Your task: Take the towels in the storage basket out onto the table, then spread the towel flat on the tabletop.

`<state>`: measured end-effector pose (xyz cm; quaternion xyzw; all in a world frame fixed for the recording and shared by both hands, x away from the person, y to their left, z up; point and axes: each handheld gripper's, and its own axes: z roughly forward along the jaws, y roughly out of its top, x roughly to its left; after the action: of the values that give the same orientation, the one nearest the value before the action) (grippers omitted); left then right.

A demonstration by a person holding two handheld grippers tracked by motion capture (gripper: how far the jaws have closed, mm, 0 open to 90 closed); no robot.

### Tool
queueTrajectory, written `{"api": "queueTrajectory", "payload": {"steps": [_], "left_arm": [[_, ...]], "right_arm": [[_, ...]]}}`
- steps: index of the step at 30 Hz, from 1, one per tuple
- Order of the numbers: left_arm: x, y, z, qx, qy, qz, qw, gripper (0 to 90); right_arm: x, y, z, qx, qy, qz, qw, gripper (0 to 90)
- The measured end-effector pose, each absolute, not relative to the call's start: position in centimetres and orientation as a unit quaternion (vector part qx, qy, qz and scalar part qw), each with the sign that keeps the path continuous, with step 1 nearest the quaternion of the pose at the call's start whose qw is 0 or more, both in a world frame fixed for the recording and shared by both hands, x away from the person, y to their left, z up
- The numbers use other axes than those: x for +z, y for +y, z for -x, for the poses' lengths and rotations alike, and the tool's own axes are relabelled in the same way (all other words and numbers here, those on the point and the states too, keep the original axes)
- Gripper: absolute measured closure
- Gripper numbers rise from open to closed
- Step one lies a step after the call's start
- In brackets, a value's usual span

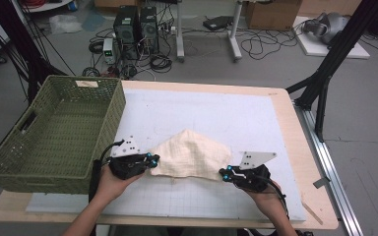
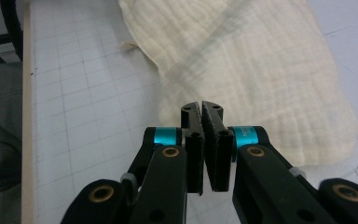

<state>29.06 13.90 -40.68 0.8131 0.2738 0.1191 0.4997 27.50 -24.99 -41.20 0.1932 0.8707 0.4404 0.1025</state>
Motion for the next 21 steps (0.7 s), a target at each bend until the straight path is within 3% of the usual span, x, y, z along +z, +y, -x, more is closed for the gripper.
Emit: {"api": "queueTrajectory", "payload": {"steps": [21], "left_arm": [[-40.7, 14.8, -26.7, 0.116, 0.259, -0.819, 0.499, 88.5]], "right_arm": [[-41.2, -25.3, -25.0, 0.448, 0.871, -0.178, 0.092, 87.7]]}}
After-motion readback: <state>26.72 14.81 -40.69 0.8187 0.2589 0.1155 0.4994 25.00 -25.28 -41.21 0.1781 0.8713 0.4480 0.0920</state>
